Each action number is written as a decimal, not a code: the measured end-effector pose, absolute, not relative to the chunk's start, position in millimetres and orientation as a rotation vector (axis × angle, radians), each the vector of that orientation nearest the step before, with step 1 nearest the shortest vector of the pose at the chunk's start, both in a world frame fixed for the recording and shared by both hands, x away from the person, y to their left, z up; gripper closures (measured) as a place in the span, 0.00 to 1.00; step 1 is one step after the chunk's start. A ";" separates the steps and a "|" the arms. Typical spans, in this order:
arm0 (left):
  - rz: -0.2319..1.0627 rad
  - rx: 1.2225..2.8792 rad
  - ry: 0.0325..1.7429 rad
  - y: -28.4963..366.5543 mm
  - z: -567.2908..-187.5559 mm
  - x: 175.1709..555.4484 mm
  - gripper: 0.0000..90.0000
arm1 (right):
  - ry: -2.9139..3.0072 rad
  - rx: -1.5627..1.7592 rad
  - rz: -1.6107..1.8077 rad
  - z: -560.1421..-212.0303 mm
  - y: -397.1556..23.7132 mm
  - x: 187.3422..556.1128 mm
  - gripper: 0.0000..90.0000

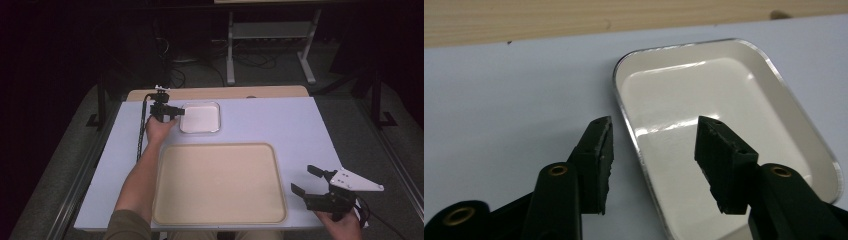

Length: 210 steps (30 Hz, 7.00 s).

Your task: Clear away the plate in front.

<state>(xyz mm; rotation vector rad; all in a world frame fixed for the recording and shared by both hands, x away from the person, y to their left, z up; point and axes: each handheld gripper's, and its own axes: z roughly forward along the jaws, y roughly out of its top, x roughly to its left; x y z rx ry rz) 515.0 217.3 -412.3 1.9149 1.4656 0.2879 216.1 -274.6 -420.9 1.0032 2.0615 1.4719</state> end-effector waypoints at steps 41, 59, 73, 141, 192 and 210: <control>0.124 1.664 1.706 218.8 -446.6 519.4 0.98 | 2.072 1.001 1.455 -420.8 -273.5 215.0 0.18; 0.120 1.565 1.698 227.9 -436.1 511.5 0.99 | 2.069 1.009 1.460 -421.1 -273.1 216.0 0.18; 0.137 1.544 1.649 231.3 -409.4 500.3 0.99 | 2.057 1.012 1.467 -421.0 -273.5 215.5 0.17; 0.119 1.548 1.413 246.0 -354.6 398.5 0.99 | 2.037 0.997 1.434 -417.9 -271.6 208.4 0.15; 0.058 1.554 1.497 216.6 -411.0 310.8 0.99 | 2.059 0.980 1.412 -417.5 -267.5 208.8 0.15; 0.052 1.553 1.555 200.4 -435.2 297.9 0.99 | 2.066 0.983 1.408 -417.5 -268.7 206.3 0.15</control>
